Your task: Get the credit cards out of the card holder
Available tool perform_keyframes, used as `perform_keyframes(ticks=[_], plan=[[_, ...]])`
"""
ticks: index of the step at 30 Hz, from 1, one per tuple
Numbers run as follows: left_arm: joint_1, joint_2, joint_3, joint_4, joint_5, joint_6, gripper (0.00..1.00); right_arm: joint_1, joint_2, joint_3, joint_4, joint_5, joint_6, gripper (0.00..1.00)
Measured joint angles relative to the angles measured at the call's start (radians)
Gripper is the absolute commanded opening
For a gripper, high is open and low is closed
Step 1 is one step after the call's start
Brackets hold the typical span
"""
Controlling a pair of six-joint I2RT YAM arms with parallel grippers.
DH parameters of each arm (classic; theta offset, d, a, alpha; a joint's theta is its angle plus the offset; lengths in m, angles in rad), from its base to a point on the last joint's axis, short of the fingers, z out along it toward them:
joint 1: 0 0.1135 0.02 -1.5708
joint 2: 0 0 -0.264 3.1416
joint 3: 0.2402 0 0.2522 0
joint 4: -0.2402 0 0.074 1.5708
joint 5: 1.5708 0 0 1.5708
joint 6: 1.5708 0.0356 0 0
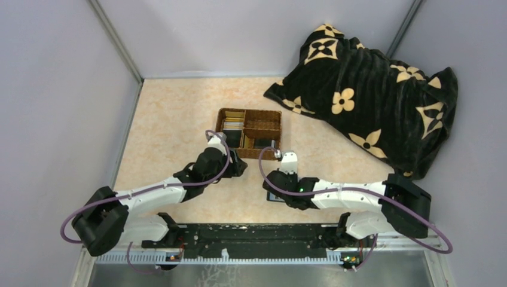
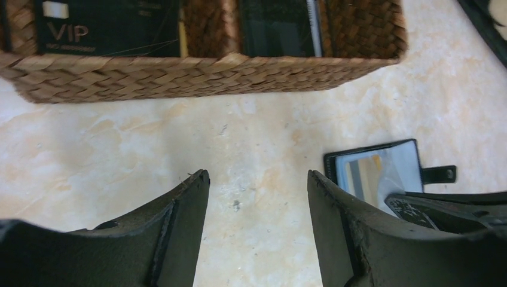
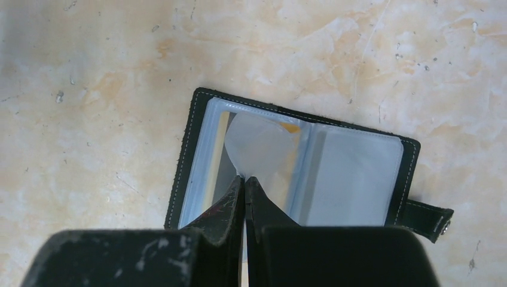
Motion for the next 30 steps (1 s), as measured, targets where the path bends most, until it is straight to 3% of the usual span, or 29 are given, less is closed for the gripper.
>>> perform_keyframes(ticks=[10, 19, 25, 30], plan=[[0.000, 0.020, 0.011, 0.210, 0.245, 0.021, 0.67, 0.000, -0.095, -0.039, -0.106, 0.035, 0.142, 0.00], [-0.023, 0.164, 0.043, 0.360, 0.383, -0.011, 0.65, 0.000, -0.195, -0.092, -0.179, 0.053, 0.233, 0.00], [-0.028, 0.212, 0.046, 0.432, 0.431, -0.054, 0.64, 0.000, -0.219, -0.104, -0.116, 0.050, 0.132, 0.00], [-0.028, 0.137, 0.039, 0.413, 0.396, -0.056, 0.64, 0.000, -0.177, -0.100, -0.009, 0.040, 0.012, 0.00]])
